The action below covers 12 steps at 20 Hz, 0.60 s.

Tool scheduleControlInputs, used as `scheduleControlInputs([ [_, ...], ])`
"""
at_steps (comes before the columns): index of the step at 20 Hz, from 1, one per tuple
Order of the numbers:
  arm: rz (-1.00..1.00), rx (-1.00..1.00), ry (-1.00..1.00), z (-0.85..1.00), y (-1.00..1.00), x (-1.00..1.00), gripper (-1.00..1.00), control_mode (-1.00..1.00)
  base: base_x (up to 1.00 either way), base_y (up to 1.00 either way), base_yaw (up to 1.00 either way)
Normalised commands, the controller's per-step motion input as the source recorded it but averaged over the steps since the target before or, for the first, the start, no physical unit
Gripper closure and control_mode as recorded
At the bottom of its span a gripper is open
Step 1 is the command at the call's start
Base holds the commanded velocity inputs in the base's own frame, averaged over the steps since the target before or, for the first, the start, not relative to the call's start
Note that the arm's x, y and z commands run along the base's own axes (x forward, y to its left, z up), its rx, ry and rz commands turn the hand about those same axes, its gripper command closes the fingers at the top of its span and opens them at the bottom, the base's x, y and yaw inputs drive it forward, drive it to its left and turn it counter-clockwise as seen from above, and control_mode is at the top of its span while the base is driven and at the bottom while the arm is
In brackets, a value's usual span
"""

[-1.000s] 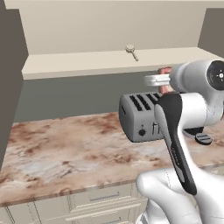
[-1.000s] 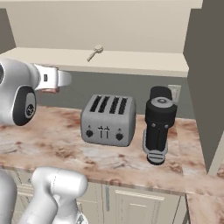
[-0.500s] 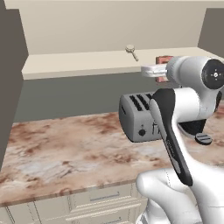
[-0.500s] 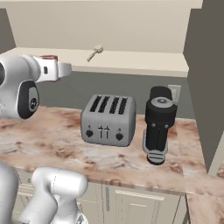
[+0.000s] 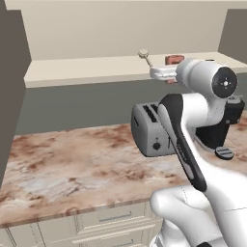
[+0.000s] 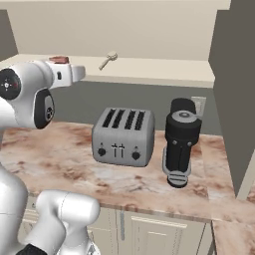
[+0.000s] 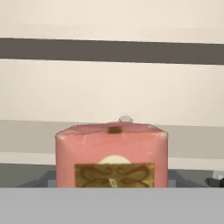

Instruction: Pick up the bar soap and dish brush from the sink, and place them back in the cabinet, and close the cabinet doors.

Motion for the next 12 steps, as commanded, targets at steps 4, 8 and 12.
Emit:
scheduleControlInputs([
  [4, 0.09, 0.02, -0.02, 0.00, 0.00, 0.58, 1.00, -1.00, 0.00, 0.00, 0.00],
  [8, 0.10, 0.02, 0.00, 0.00, 0.00, 0.48, 1.00, -1.00, 0.00, 0.00, 0.00],
  [12, 0.09, 0.00, 0.00, 0.00, 0.03, 0.40, 1.00, -1.00, 0.00, 0.00, 0.00],
])
